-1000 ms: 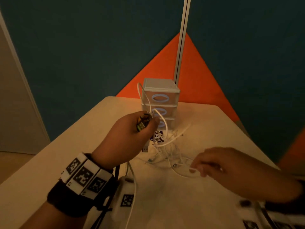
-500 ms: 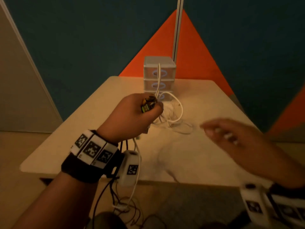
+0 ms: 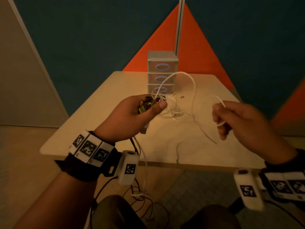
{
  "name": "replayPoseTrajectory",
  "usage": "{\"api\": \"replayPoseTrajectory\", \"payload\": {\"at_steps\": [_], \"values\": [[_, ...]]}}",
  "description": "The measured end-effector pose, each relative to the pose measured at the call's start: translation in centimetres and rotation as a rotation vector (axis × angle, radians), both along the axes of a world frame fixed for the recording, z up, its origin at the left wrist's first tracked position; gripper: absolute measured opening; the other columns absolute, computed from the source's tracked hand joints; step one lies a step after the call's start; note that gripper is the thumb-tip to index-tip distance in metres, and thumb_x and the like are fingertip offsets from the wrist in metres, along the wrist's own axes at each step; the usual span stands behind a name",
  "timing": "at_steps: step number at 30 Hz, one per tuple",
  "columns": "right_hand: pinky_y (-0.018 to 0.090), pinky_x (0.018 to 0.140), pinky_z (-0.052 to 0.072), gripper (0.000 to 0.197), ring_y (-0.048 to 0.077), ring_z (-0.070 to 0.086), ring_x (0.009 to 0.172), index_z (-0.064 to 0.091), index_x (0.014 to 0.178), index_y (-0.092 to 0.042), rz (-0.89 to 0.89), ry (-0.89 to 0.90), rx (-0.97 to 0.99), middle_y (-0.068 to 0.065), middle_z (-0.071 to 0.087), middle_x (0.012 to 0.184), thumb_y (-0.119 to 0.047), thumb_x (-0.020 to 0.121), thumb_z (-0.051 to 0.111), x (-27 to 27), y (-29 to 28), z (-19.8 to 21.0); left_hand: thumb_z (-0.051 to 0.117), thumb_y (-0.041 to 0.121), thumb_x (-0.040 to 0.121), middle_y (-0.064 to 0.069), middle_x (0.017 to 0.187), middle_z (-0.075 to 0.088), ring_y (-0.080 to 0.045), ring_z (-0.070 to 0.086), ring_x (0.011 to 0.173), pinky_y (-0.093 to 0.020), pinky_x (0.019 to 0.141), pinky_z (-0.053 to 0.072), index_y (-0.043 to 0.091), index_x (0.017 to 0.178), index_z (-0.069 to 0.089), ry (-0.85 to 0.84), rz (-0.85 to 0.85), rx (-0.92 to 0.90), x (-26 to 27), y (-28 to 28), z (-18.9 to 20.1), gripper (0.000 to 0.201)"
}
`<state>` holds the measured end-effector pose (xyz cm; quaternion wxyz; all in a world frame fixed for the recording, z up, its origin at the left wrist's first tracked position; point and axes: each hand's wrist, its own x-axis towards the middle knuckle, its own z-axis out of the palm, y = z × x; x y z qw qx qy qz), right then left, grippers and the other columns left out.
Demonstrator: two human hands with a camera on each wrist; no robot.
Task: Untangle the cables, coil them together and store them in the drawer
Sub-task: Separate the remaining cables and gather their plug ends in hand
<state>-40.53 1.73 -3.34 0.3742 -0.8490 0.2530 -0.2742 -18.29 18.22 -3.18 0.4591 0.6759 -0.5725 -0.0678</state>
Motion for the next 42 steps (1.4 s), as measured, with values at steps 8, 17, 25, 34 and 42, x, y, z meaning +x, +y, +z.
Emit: {"api": "replayPoseTrajectory", "payload": {"at_steps": [8, 17, 25, 34, 42], "values": [[0.024, 0.057, 0.049, 0.038, 0.015, 0.063, 0.054, 0.064, 0.070, -0.016, 0.201, 0.589, 0.144, 0.008, 0.065, 0.058, -0.037, 0.101, 0.055, -4.3, 1.6, -7.9, 0.054, 0.045, 0.096, 0.001, 0.051, 0.044, -0.013, 0.047, 0.044, -0.022, 0.050, 0.045, 0.017, 0.068, 0.048, 0.091, -0.028, -0.104, 0.3, 1.2, 0.6, 0.040], [0.023, 0.070, 0.054, 0.040, -0.008, 0.063, 0.089, 0.054, 0.111, -0.062, 0.166, 0.544, -0.166, -0.028, 0.065, 0.097, -0.076, 0.074, 0.046, -3.4, 0.4, -0.8, 0.068, 0.040, 0.090, -0.007, 0.056, 0.047, -0.008, 0.043, 0.049, -0.022, 0.053, 0.037, 0.001, 0.072, 0.060, -0.007, -0.136, 0.014, -1.3, 1.6, 0.6, 0.044], [0.032, 0.085, 0.055, 0.041, 0.008, 0.068, 0.086, 0.068, 0.091, -0.018, 0.467, 0.183, -0.064, -0.005, 0.070, 0.086, -0.050, 0.098, 0.042, 3.5, 4.9, 0.6, 0.068, 0.035, 0.090, 0.005, 0.053, 0.044, -0.005, 0.039, 0.048, -0.019, 0.050, 0.034, 0.002, 0.071, 0.057, 0.014, -0.181, 0.042, -1.6, 1.1, -0.4, 0.040], [0.023, 0.070, 0.058, 0.030, 0.018, 0.066, 0.069, 0.075, 0.101, -0.009, 0.208, -0.239, 0.265, 0.015, 0.065, 0.074, -0.019, 0.104, 0.047, 3.0, 3.2, -1.3, 0.057, 0.037, 0.099, 0.009, 0.058, 0.045, -0.007, 0.036, 0.044, -0.022, 0.047, 0.031, 0.023, 0.105, 0.074, 0.337, -0.064, 0.021, -0.7, 0.7, -2.7, 0.023], [0.019, 0.069, 0.054, 0.026, 0.013, 0.067, 0.073, 0.073, 0.119, -0.022, 0.276, -0.239, 0.041, 0.000, 0.073, 0.083, -0.025, 0.100, 0.055, 5.2, 3.8, -4.0, 0.050, 0.058, 0.095, -0.001, 0.069, 0.010, -0.015, 0.010, 0.055, -0.030, 0.049, 0.011, 0.007, 0.117, 0.068, 0.953, -0.157, -0.010, -1.9, -3.0, -2.8, 0.058]]}}
